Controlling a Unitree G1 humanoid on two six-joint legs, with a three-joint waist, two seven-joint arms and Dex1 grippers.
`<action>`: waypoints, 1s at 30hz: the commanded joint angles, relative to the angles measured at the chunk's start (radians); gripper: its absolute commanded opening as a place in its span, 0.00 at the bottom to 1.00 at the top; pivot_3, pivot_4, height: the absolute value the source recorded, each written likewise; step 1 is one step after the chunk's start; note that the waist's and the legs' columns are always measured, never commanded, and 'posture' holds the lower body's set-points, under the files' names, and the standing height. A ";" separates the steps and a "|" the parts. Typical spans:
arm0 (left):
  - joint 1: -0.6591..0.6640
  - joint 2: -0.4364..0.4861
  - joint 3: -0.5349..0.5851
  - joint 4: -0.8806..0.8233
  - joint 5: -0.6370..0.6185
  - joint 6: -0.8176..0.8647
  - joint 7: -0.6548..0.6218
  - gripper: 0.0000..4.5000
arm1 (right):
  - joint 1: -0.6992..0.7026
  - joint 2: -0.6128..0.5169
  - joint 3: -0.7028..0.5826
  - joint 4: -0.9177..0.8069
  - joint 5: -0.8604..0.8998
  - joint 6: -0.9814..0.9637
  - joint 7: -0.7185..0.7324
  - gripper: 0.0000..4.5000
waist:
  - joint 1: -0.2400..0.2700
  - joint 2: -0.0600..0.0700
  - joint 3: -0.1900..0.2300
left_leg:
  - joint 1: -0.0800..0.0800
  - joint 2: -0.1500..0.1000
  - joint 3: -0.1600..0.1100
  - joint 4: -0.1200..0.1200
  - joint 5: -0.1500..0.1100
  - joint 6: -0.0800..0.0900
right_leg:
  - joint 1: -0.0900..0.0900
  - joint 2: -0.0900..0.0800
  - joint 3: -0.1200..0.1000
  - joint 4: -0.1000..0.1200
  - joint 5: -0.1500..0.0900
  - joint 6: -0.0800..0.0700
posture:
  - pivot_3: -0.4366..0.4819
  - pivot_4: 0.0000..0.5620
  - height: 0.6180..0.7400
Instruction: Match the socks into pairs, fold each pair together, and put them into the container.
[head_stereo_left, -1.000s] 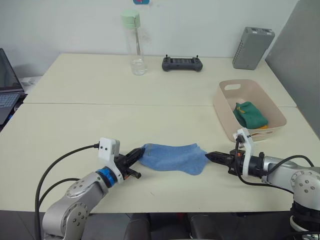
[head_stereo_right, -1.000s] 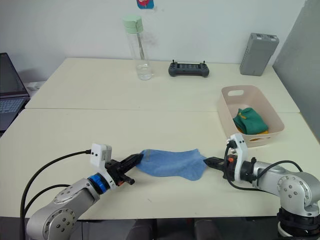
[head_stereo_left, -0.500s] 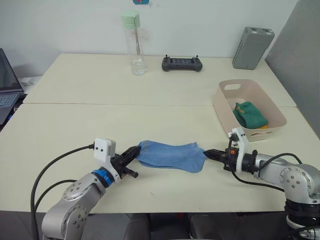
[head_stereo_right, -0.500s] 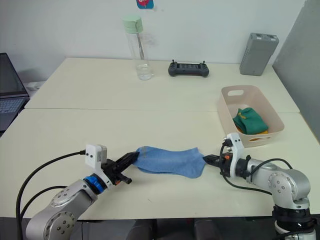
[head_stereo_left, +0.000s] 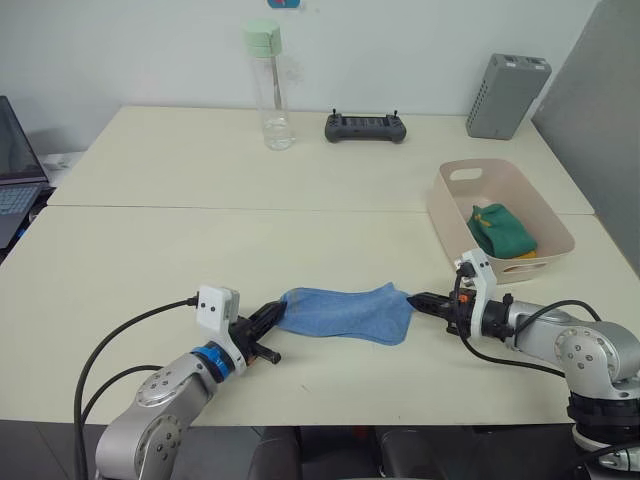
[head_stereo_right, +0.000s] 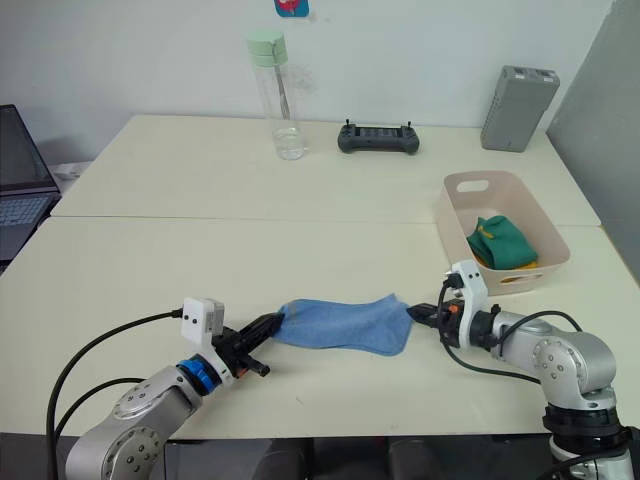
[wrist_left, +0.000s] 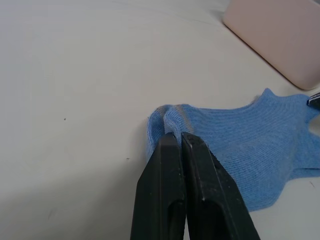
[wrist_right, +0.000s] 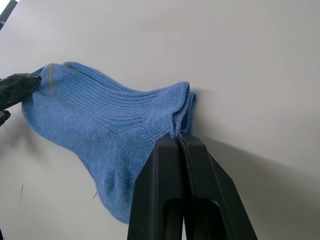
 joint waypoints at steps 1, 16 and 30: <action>-0.003 0.007 -0.005 -0.002 0.009 -0.027 -0.016 0.02 | 0.011 -0.014 0.002 -0.049 0.013 -0.008 0.013 0.01 | 0.000 0.000 0.000 | 0.000 0.000 0.000 0.000 0.000 0.000 | 0.000 0.000 0.000 0.000 0.000 0.000 | 0.48 0.27 1.00; -0.023 0.022 0.061 -0.008 -0.037 -0.048 -0.032 0.21 | -0.002 -0.030 -0.043 -0.087 0.008 -0.102 0.009 0.91 | 0.000 0.000 0.000 | 0.000 0.000 0.000 -0.001 0.000 0.000 | -0.001 0.000 0.000 0.000 0.000 0.000 | 0.48 0.27 1.00; -0.258 0.262 -0.072 0.035 0.001 -0.080 -0.323 0.61 | -0.118 -0.093 0.354 -0.096 -0.295 -0.492 0.227 0.79 | 0.001 0.000 0.000 | 0.000 0.000 0.002 -0.002 0.000 0.000 | -0.007 0.000 0.000 0.000 -0.001 -0.001 | 0.48 0.27 1.00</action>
